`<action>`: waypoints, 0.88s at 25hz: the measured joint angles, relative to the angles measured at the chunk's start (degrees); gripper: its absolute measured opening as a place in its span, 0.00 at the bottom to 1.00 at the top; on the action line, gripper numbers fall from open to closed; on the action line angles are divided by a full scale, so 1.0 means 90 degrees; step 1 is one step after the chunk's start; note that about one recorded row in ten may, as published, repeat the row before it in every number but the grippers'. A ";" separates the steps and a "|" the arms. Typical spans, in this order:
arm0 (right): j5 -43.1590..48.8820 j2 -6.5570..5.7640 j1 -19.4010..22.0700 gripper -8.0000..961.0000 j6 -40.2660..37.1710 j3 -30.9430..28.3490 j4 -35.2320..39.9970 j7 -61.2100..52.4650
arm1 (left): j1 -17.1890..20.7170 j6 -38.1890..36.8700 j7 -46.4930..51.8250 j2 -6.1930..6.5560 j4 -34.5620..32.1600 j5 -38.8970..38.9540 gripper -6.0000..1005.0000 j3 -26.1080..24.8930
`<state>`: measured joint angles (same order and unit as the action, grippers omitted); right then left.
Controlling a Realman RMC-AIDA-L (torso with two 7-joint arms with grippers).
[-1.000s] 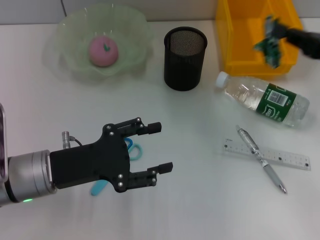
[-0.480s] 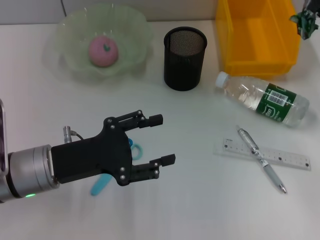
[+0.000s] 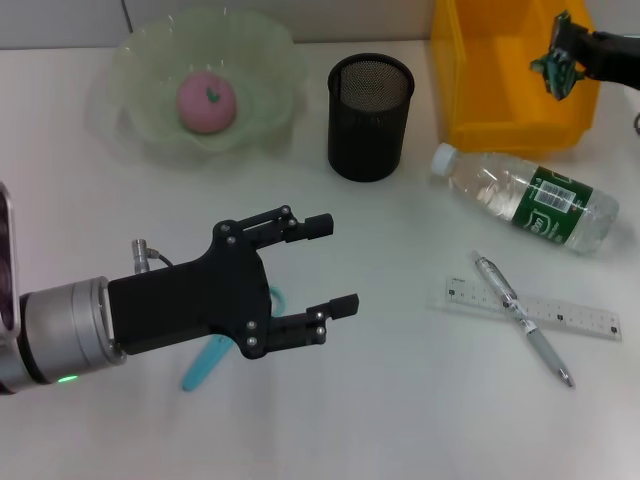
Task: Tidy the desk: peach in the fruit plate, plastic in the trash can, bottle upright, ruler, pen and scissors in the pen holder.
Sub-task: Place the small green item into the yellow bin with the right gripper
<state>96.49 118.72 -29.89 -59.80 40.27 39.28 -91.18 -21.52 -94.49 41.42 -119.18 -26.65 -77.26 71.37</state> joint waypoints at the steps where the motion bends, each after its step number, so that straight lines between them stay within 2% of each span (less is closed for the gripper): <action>1: 0.0000 0.0000 0.0000 0.02 0.0000 0.0000 0.0000 0.0000 | 0.0000 0.0000 0.0000 0.0000 0.0000 0.0000 0.73 0.0000; 5: 0.0062 0.0010 -0.0032 0.02 0.0211 0.0002 -0.0020 -0.0019 | -0.0052 0.0024 -0.0001 0.0000 0.0066 0.0001 0.73 -0.0013; 14: 0.0030 0.0012 -0.0042 0.15 0.0259 -0.0039 -0.0020 -0.0028 | -0.0065 0.0065 -0.0007 0.0001 0.0071 0.0001 0.73 -0.0010; 19: 0.0030 0.0006 -0.0048 0.37 0.0264 -0.0037 -0.0019 -0.0030 | -0.0065 0.0077 -0.0011 0.0000 0.0071 0.0001 0.73 -0.0011; 22: 0.0031 0.0004 -0.0047 0.38 0.0265 -0.0046 -0.0019 -0.0031 | -0.0062 0.0083 -0.0012 0.0001 0.0071 0.0000 0.73 -0.0010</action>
<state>96.76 118.76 -30.31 -57.41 39.85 39.11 -91.46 -22.08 -93.75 41.31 -119.18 -26.01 -77.25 71.28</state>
